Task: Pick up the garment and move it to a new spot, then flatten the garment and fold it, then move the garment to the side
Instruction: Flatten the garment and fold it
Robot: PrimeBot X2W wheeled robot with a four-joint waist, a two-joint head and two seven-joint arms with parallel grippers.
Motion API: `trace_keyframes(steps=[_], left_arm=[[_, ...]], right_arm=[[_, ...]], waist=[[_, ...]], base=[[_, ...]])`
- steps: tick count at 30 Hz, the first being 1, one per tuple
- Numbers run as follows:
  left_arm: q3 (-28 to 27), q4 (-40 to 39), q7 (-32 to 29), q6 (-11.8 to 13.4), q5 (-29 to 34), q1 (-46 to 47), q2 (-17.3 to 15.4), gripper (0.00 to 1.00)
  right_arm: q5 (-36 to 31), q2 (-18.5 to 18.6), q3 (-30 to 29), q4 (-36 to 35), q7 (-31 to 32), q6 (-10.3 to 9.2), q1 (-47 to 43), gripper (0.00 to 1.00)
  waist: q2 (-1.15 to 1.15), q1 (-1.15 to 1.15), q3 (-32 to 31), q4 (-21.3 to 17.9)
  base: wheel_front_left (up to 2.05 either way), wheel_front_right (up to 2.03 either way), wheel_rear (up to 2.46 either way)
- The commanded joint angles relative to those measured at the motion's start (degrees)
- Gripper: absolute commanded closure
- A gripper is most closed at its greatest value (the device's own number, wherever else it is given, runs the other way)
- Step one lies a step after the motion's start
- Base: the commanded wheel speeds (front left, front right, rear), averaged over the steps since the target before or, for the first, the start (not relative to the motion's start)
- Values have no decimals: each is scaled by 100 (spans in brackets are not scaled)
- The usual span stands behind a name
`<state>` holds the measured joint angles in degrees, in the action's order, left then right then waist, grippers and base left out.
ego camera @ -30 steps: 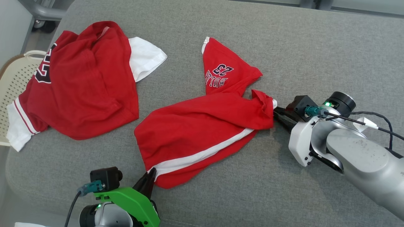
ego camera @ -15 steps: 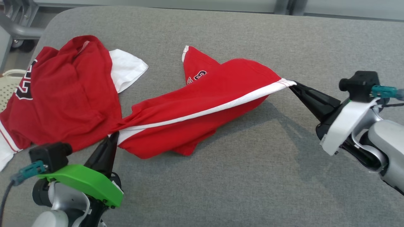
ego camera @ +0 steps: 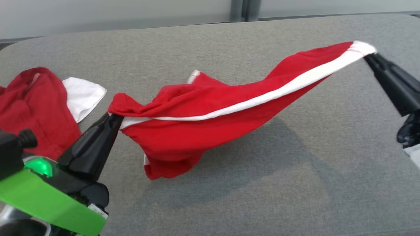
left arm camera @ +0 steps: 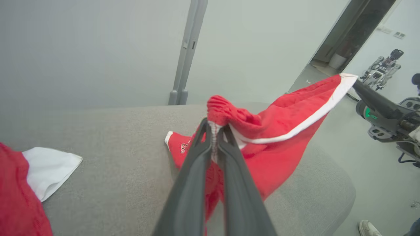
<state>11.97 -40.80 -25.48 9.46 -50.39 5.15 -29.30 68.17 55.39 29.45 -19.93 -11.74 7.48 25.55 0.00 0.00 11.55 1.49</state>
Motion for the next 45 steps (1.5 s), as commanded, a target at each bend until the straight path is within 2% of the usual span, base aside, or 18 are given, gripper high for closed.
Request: trace_keyframes(steps=[1,6,7,10,12,15,16,17,19,21,25,27,29,31,35,39,41,45], left_arm=[[-125,-299,-240,42,-184,341,-152,100],[-442,-304,-951,169,-500,1584,-512,100],[-442,-304,-951,169,-500,1584,-512,100],[-436,147,-1450,197,-595,2670,-714,100],[-272,657,-1740,237,-690,3428,-645,100],[63,1461,-2092,173,-464,4738,-604,100],[313,2096,-2178,81,-233,5643,-453,100],[461,2438,-2182,10,-70,6080,-375,100],[649,3258,-1877,-142,321,6937,-99,100],[992,4041,-1524,-455,815,7577,50,100],[1205,5517,-250,-804,1484,8607,530,100],[1269,6172,503,-862,1812,8950,708,100],[1351,6705,1186,-1045,2000,9216,862,100],[1471,7137,1713,-1201,2215,9422,934,100],[1675,7841,2523,-1481,2223,9236,1186,100],[1844,8265,3125,-1639,1916,8507,1300,100],[1938,8328,3393,-1680,1732,7974,1312,100],[2269,8098,3702,-1697,1263,6819,1250,100]], right_arm=[[207,154,-487,-396,-56,1,-266,100],[812,378,-1633,-970,20,2,-368,100],[812,378,-1633,-970,20,2,-368,100],[1153,356,-2008,-1003,241,1,27,100],[1381,178,-2056,-832,405,1,481,100],[1615,-145,-1894,-350,764,-1,1478,100],[1567,-477,-1655,124,1050,-1,2295,100],[1491,-689,-1539,433,1176,-2,2746,100],[1228,-1263,-1305,1228,1341,-2,3720,100],[792,-1970,-1104,2156,1368,0,4664,100],[-225,-3299,-1141,4162,970,2,6198,100],[-701,-3801,-1307,5014,668,2,6824,100],[-1001,-4240,-1590,5754,327,2,7305,100],[-1275,-4515,-1780,6367,113,2,7625,100],[-1480,-4878,-1799,6841,-22,2,7559,100],[-1312,-4910,-1530,6457,-73,2,6564,100],[-1190,-4796,-1273,6033,-65,3,5822,100],[-822,-4217,-772,4869,-96,2,4099,100]], waist=[[0,0,-11,-497],[0,0,370,-785],[0,0,370,-785],[0,0,818,-921],[0,0,1142,-985],[0,0,1748,-1058],[0,0,2174,-1072],[0,0,2376,-1074],[0,0,2708,-1081],[0,0,2906,-1123],[0,0,3013,-1156],[0,0,3028,-1142],[0,0,3066,-1169],[0,0,3185,-1222],[0,0,3480,-1269],[0,0,3527,-1263],[0,0,3459,-1263],[0,0,3084,-1217]], base=[[0,0,0],[0,0,0],[0,0,0],[0,0,0],[0,0,0],[0,0,0],[0,0,0],[0,0,0],[0,0,0],[0,0,0],[0,0,0],[0,0,0],[0,0,0],[0,0,0],[0,0,0],[0,0,0],[0,0,0],[0,0,0]])
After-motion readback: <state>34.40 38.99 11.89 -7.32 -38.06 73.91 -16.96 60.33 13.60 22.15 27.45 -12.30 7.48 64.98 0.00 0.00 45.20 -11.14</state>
